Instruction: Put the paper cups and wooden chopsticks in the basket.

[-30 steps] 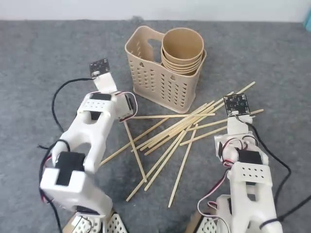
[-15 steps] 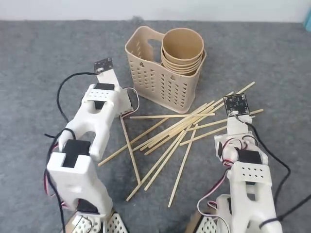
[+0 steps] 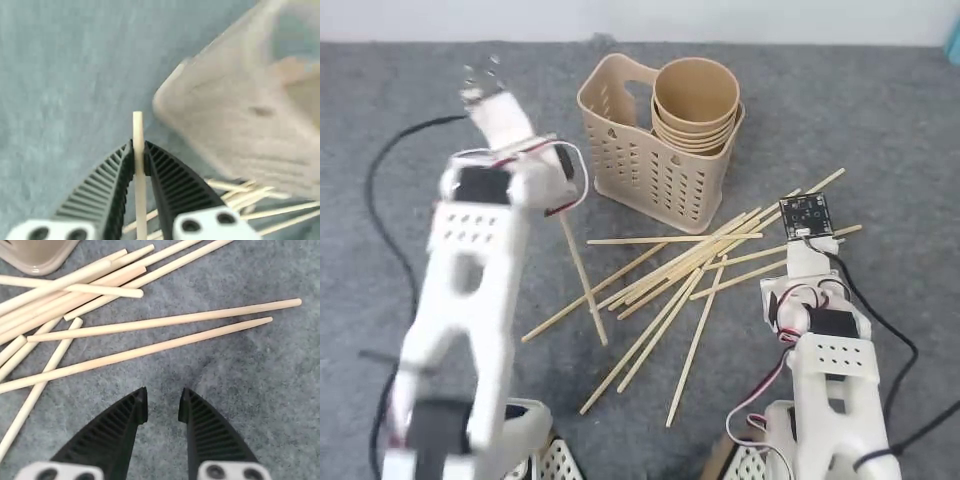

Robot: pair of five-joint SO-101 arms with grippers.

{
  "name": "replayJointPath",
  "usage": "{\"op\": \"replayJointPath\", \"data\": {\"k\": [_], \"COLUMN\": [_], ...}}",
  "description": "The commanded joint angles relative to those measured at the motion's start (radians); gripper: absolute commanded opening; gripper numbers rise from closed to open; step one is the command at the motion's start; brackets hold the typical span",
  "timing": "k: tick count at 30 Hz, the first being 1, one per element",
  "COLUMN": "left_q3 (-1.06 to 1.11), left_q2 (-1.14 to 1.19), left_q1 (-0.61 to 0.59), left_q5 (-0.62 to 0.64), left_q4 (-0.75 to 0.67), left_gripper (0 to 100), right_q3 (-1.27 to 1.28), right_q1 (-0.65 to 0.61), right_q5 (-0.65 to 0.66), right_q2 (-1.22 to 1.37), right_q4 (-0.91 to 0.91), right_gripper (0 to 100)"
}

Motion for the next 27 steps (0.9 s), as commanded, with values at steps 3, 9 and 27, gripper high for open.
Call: {"op": "replayJointPath", "data": {"k": [3, 9, 27], "left_q3": [-0.036, -0.035, -0.148], "left_q2": [-0.293, -0.416, -0.057], "left_q1": [-0.008, -0.002, 0.15], "left_q5": [-0.114, -0.242, -0.242], "left_q4": [-0.184, -0.477, -1.22], "left_gripper": [1, 1, 1], "right_q3": [-0.006, -0.006, -0.006], "right_q1": [-0.002, -0.004, -0.004], "right_q5": [0.017, 0.018, 0.018], "right_q2": [0.002, 0.002, 0.002], "right_q4": [-0.012, -0.012, -0.024], "right_gripper": [12.3, 12.3, 12.3]}}
